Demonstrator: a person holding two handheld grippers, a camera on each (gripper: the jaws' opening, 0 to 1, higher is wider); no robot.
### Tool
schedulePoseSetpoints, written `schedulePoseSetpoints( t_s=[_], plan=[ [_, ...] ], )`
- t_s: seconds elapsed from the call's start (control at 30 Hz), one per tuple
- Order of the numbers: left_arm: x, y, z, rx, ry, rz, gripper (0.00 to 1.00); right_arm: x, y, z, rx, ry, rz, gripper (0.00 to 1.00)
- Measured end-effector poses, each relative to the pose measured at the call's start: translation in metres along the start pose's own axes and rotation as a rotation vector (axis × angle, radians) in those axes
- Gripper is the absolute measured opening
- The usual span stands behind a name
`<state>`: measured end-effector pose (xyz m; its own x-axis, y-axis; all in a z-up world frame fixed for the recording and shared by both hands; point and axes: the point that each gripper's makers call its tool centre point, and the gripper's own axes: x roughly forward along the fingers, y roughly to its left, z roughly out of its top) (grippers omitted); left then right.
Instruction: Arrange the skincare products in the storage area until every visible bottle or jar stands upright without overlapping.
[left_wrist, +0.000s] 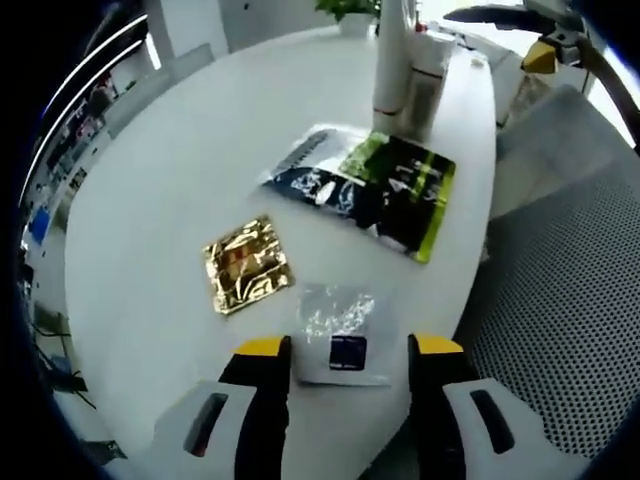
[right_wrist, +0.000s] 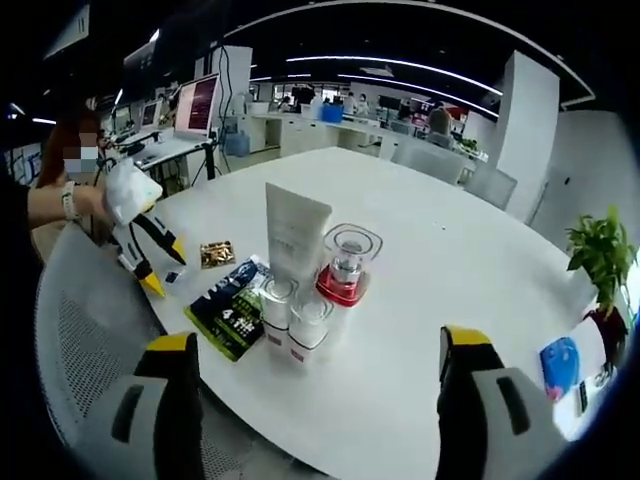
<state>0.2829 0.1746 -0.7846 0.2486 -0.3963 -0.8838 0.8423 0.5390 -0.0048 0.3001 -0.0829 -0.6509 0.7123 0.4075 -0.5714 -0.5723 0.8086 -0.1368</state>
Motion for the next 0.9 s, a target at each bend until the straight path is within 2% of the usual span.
schedulePoseSetpoints(
  t_s=[0.23,0.33,0.6,0.9],
  plan=[
    [0.001,0.000,0.002,0.025,0.010,-0.014,0.44,0.000,-0.001,-0.001,0.000,0.003,-0.001,1.00],
    [0.002,0.001,0.005,0.036,0.016,-0.021,0.38,0.001,-0.001,-0.001,0.001,0.005,-0.001,1.00],
    [0.002,0.002,0.006,0.038,0.036,-0.079,0.37,0.001,-0.002,-0.002,0.011,0.009,-0.004,1.00],
    [0.006,0.002,0.012,0.137,0.068,-0.113,0.37,-0.001,-0.004,-0.006,0.008,0.022,-0.007,1.00]
  ],
)
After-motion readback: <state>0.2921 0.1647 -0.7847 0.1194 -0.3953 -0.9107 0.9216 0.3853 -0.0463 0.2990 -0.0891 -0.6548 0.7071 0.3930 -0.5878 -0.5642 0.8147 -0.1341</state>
